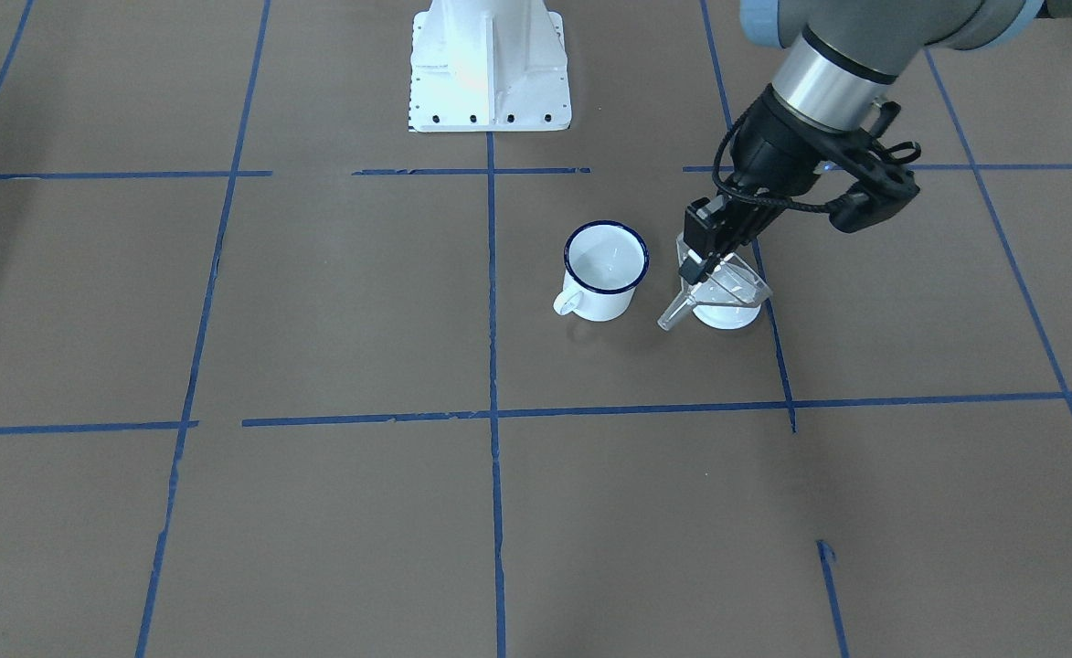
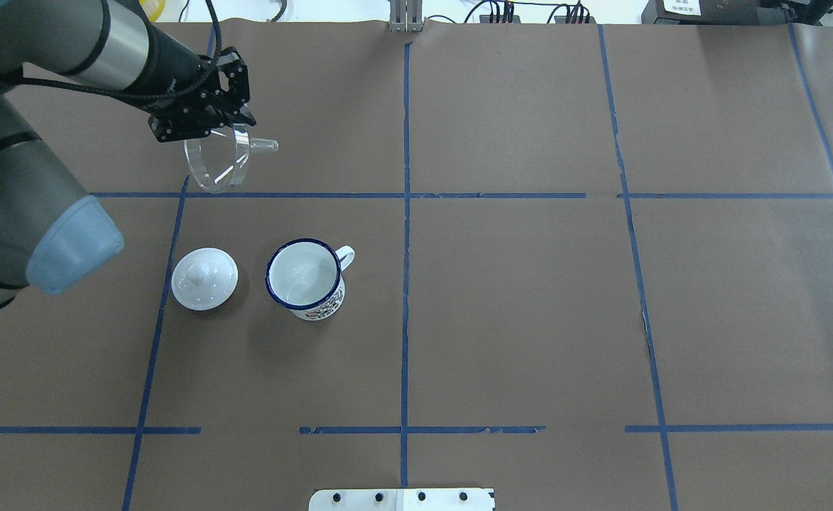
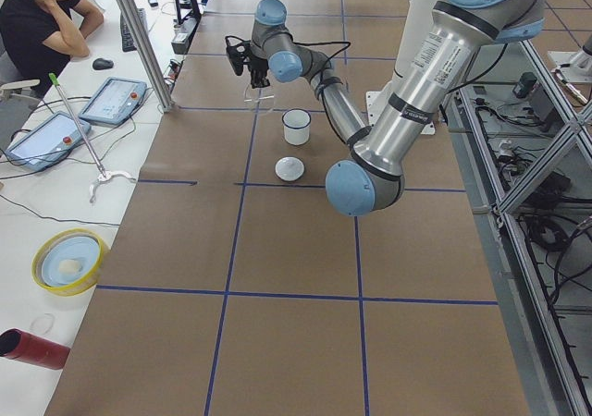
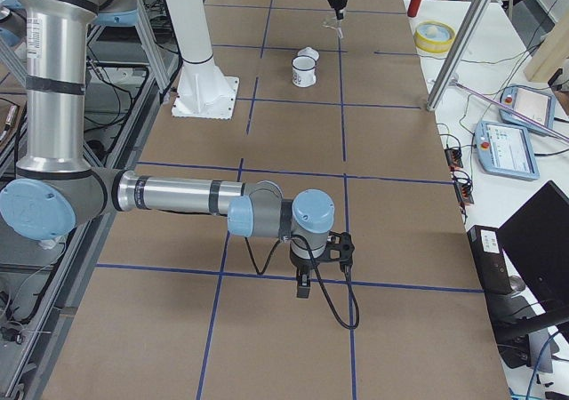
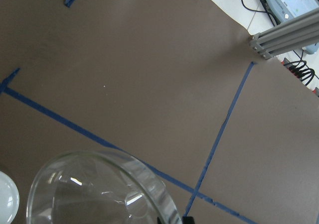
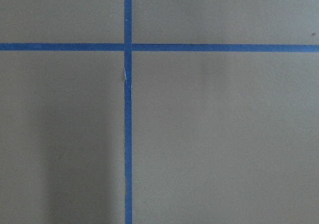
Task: Place funnel on cup
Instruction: 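Lift the glass funnel off the table with the left gripper, then carry the funnel over the open mug with the left gripper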
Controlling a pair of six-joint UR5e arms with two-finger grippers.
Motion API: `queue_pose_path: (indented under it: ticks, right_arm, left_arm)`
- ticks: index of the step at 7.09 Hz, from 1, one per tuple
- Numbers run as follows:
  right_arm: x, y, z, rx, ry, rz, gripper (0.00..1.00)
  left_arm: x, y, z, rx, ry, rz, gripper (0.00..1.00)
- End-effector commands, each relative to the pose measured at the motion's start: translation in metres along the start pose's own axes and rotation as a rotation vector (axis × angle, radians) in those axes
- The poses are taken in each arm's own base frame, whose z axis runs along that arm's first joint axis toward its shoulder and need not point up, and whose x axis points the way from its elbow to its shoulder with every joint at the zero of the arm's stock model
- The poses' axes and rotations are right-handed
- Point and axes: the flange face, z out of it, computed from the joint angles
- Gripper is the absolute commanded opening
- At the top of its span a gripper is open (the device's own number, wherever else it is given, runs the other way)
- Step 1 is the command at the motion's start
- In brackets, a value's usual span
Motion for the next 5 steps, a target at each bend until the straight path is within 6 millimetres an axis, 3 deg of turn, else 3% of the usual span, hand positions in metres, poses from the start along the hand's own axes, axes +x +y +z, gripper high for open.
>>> queue_pose_path:
  ticks: [1,2,5]
  right_arm:
    - [0.0,0.0,0.0,0.0,0.0,0.0,1.0]
    - [0.0,0.0,0.0,0.0,0.0,0.0,1.0]
    - [0.0,0.0,0.0,0.0,0.0,0.0,1.0]
  left_arm:
    - [0.011,0.063,0.013,0.015,-0.089,0.059,0.0]
    - [0.018,0.085,0.007,-0.009,-0.14,0.131,0.0]
    - [0.039,0.122,0.003,-0.037,-0.252,0.304,0.0]
